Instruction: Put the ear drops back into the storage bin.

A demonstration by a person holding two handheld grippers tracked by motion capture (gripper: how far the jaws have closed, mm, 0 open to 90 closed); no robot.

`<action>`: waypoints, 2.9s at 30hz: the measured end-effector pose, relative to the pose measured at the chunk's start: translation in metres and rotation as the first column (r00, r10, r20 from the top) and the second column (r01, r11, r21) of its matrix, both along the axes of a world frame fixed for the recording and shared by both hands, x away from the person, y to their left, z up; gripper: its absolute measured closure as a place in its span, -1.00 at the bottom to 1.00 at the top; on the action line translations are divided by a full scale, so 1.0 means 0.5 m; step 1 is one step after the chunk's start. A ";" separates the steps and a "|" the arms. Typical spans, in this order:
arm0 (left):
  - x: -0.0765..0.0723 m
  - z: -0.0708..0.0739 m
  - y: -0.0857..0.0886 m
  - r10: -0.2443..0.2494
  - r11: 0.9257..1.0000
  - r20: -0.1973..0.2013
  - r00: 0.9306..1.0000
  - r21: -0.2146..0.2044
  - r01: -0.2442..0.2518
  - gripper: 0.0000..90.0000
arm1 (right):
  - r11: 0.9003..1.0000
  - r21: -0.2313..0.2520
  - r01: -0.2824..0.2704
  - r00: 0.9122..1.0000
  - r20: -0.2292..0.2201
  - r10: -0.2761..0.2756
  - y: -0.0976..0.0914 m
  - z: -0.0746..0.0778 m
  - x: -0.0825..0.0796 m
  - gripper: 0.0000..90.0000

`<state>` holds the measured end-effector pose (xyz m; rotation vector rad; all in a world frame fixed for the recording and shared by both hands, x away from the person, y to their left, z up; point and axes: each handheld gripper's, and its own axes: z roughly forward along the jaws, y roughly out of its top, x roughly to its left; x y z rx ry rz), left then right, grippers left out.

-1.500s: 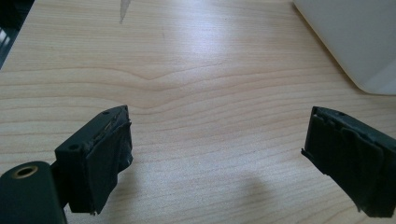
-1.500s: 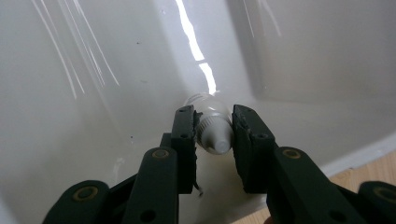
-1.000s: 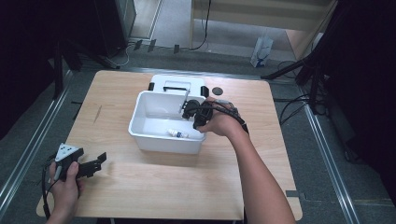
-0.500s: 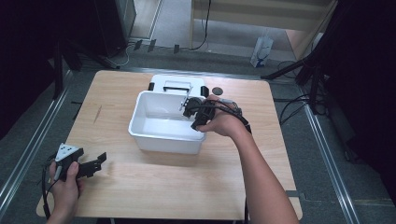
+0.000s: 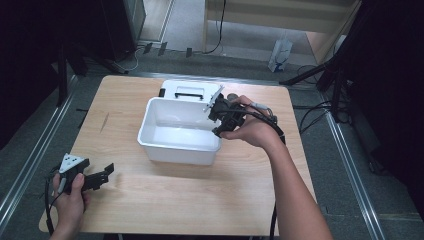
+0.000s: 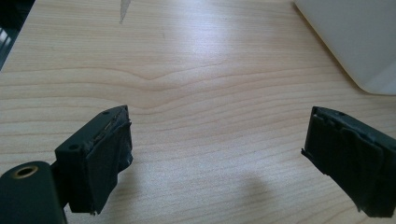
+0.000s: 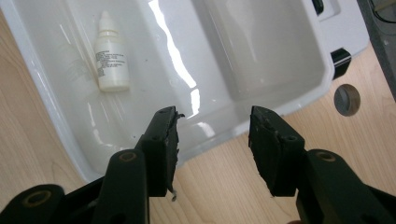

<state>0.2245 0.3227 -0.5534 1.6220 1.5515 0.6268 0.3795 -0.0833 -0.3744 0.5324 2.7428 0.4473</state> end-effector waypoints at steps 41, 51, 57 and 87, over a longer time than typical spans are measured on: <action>-0.001 0.000 0.000 0.002 1.000 -0.004 1.000 0.006 -0.002 -0.81 | 0.904 0.229 0.361 0.916 0.094 -0.390 -0.256 -0.151 -0.086 -1.00; -0.001 0.000 0.000 0.004 1.000 -0.003 1.000 0.005 -0.004 -0.81 | 0.836 0.382 0.394 0.886 0.084 -0.456 -0.304 -0.220 -0.129 -1.00; -0.001 0.001 0.000 0.004 1.000 -0.003 1.000 0.007 -0.004 -0.81 | 0.798 0.446 0.405 0.872 0.072 -0.483 -0.332 -0.247 -0.152 -1.00; -0.001 0.001 0.000 0.010 1.000 -0.004 1.000 0.006 -0.010 -0.81 | 0.660 0.547 0.515 0.780 0.020 -0.626 -0.487 -0.344 -0.271 -1.00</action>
